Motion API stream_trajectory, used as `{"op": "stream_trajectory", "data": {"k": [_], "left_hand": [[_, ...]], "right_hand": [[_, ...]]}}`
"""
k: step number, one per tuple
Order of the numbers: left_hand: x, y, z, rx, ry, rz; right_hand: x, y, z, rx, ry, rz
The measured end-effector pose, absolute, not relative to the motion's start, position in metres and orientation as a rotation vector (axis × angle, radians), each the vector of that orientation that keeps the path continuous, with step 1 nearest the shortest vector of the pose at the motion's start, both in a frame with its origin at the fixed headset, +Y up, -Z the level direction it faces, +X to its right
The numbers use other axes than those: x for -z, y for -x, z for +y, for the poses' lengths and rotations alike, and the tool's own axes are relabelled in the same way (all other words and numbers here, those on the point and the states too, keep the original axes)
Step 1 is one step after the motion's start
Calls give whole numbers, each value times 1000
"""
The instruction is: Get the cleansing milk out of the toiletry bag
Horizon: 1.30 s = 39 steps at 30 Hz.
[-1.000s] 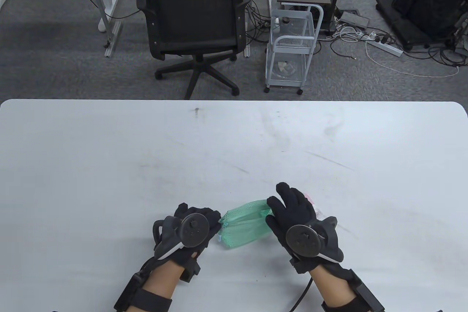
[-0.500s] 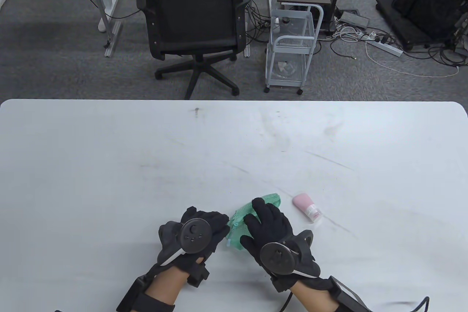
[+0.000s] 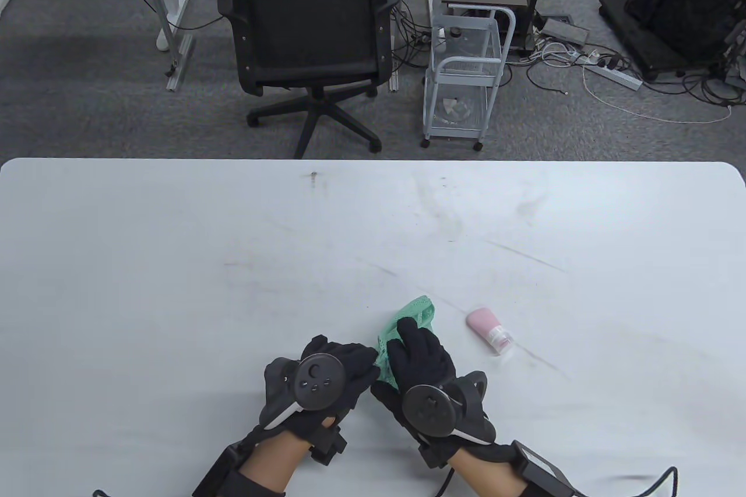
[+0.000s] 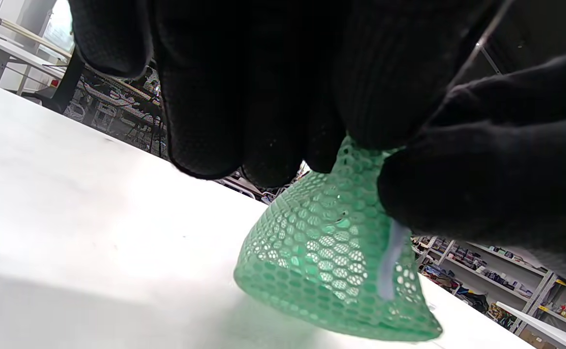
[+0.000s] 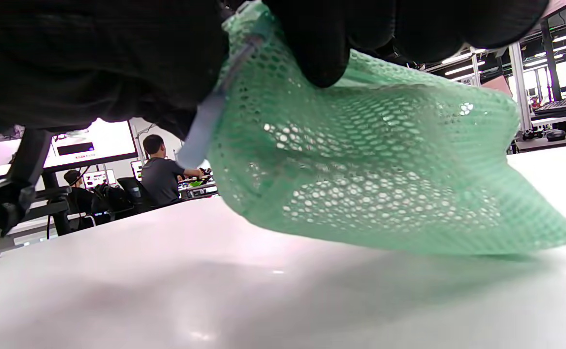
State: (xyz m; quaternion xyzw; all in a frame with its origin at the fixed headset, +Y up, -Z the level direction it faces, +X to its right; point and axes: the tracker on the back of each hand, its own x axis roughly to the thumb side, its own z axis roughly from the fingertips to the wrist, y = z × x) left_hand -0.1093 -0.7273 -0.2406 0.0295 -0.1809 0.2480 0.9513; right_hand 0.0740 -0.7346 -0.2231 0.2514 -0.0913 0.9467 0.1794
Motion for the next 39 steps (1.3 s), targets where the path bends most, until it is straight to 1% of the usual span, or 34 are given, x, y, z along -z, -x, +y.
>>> {"op": "stream_trajectory", "data": {"k": [12, 23, 29, 36, 39], "left_hand": [[241, 107, -728, -491, -50, -369], [242, 110, -727, -486, -60, -357], [242, 112, -726, -473, -67, -348], [246, 121, -725, -455, -85, -319], [247, 123, -725, -457, -83, -311]], "right_hand": [[228, -79, -736, -2611, -611, -241], [230, -87, -732, -2589, -570, -249], [229, -90, -728, -2592, -572, -287], [227, -95, -722, -2603, -625, -395], [227, -96, -722, -2603, -649, -403]]}}
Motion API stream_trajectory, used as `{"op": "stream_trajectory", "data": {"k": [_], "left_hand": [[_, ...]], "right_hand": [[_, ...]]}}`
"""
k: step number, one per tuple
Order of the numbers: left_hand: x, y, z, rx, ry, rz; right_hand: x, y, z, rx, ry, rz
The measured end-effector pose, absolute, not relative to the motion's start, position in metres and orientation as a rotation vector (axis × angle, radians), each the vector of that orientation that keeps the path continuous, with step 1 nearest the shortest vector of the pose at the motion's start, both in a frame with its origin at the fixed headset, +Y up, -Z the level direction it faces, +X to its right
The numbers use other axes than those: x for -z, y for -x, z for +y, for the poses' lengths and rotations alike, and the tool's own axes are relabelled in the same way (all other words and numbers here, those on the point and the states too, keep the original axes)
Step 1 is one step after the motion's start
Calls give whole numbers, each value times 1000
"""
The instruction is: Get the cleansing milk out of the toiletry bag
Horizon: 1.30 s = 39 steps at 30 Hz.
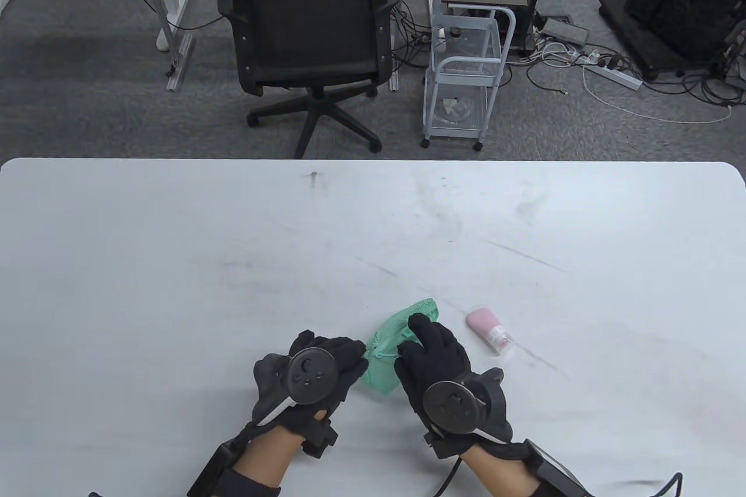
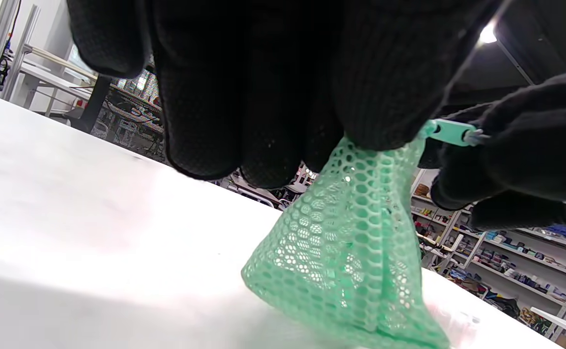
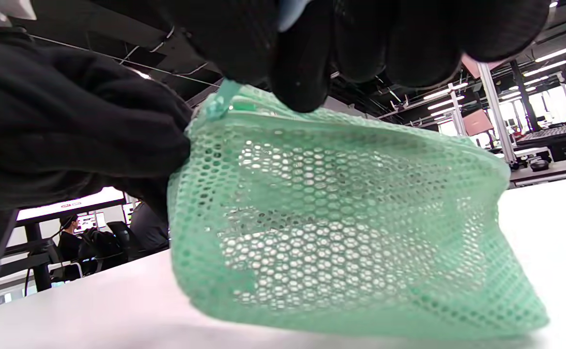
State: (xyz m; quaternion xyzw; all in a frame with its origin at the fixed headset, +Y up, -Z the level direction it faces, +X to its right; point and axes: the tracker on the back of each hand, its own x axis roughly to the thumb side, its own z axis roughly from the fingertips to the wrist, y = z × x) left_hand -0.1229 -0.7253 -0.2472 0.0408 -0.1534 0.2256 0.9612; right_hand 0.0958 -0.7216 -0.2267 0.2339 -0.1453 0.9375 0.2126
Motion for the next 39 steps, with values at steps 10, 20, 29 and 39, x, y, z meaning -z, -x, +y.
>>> {"op": "stream_trajectory", "data": {"k": [10, 20, 29, 39], "left_hand": [[249, 127, -724, -405, -105, -286], [250, 129, -723, -375, -111, -267], [252, 130, -723, -345, -106, -245], [260, 139, -726, -323, -97, -192]], "right_hand": [[226, -95, -721, -2591, -687, -400], [225, -94, -722, -2595, -693, -378], [225, -94, -722, -2602, -691, -375], [226, -94, -722, -2606, -683, -366]]}}
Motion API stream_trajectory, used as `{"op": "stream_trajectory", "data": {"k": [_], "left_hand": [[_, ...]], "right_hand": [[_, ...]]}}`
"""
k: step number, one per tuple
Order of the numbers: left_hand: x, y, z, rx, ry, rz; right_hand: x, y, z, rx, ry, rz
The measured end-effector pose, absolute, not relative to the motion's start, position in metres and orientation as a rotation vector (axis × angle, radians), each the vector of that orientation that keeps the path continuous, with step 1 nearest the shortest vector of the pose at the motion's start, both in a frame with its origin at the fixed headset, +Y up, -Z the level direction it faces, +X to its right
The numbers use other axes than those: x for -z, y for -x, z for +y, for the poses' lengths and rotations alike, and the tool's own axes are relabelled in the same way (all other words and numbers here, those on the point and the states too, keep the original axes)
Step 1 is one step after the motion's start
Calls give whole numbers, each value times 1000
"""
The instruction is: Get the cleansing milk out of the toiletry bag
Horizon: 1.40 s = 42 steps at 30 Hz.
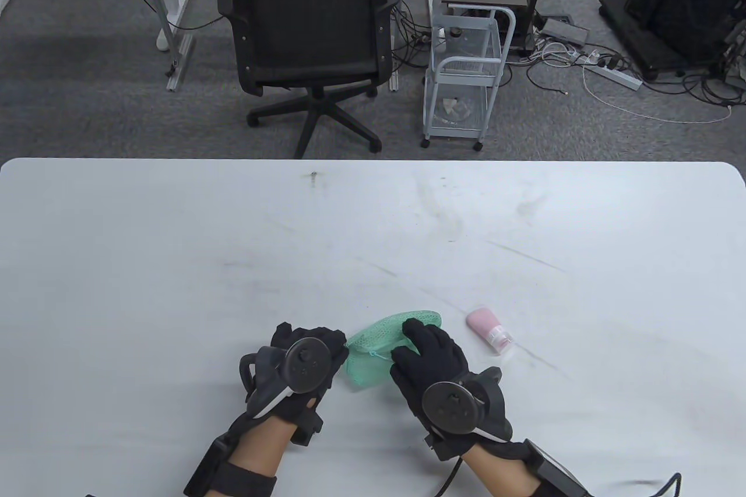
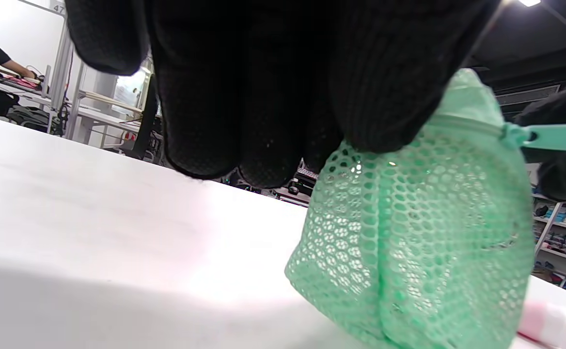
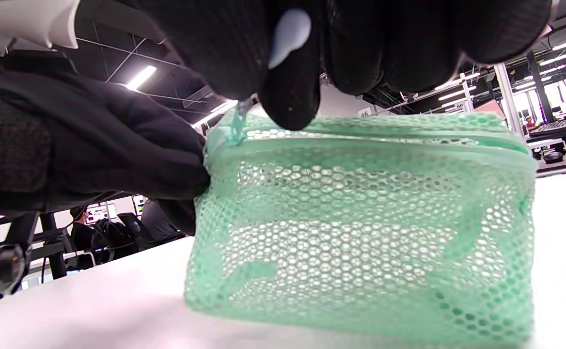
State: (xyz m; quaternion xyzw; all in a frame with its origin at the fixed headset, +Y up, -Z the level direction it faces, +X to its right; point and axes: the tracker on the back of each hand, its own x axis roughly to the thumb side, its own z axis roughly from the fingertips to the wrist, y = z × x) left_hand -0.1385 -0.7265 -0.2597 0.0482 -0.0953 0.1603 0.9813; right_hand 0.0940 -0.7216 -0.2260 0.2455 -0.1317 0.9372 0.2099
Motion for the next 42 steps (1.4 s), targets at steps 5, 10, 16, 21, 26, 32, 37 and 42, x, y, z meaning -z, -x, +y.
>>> {"op": "stream_trajectory", "data": {"k": [5, 10, 16, 21, 26, 32, 37, 42], "left_hand": [[263, 144, -729, -300, -90, -157], [267, 148, -732, -275, -49, -132], [266, 148, -735, -270, -34, -131], [264, 147, -733, -286, -41, -142], [258, 139, -730, -310, -46, -201], [255, 128, -732, -330, -6, -286], [252, 122, -733, -331, -5, -329], [249, 109, -736, -246, -44, -344]], "right_hand": [[226, -94, -722, -2608, -680, -361], [227, -92, -725, -2620, -688, -348], [228, -92, -727, -2625, -685, -339], [229, -90, -730, -2628, -683, -319], [228, -88, -732, -2624, -687, -299], [227, -84, -733, -2627, -700, -291], [227, -84, -734, -2623, -700, -290], [227, -82, -734, -2616, -710, -289]]}}
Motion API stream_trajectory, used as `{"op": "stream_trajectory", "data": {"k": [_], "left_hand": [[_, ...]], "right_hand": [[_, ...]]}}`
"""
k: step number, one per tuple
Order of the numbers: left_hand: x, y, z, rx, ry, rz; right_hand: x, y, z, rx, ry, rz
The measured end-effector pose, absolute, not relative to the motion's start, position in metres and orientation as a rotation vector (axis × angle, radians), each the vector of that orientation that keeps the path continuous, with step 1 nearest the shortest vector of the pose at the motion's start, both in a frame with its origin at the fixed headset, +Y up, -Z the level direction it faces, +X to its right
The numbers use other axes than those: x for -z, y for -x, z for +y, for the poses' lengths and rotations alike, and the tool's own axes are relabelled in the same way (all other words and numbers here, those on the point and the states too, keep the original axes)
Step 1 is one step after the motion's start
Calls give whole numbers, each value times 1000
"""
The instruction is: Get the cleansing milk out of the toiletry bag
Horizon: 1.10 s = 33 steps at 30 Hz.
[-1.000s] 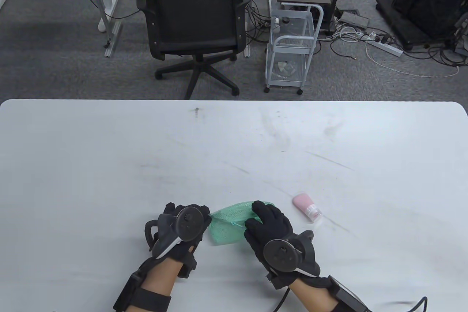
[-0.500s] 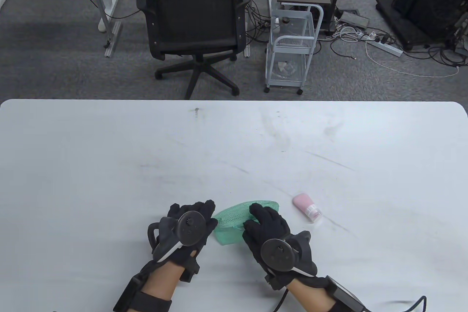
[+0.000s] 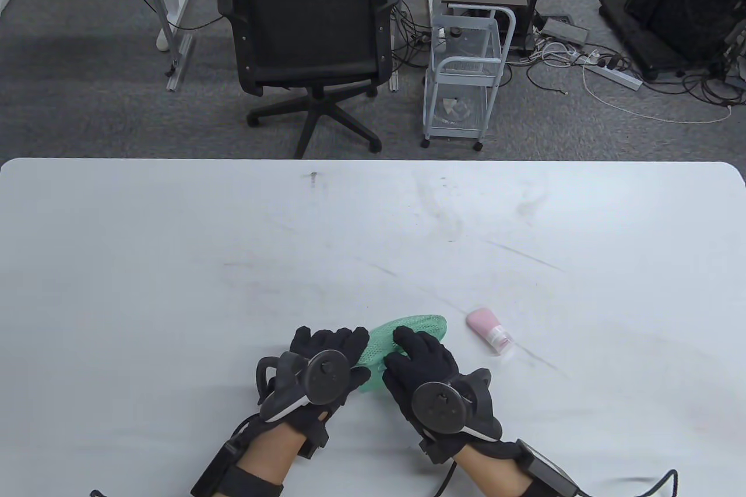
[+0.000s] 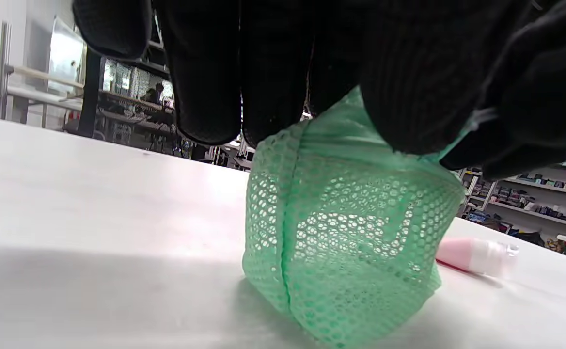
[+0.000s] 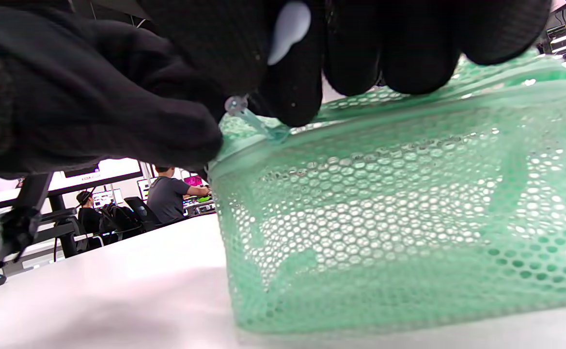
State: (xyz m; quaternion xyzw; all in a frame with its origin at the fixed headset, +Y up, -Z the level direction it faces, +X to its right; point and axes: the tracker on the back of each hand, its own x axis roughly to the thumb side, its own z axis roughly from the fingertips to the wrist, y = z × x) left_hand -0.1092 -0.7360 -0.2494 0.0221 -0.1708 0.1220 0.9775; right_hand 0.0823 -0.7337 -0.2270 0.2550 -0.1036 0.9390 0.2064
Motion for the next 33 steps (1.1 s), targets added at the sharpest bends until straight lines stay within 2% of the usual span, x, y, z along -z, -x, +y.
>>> {"op": "stream_trajectory", "data": {"k": [12, 33], "left_hand": [[254, 112, -744, -186, -107, -307], [260, 130, -735, -212, -136, -238]], "right_hand": [[226, -82, -734, -2613, -713, -268], [228, -89, -732, -2610, -675, -273]]}}
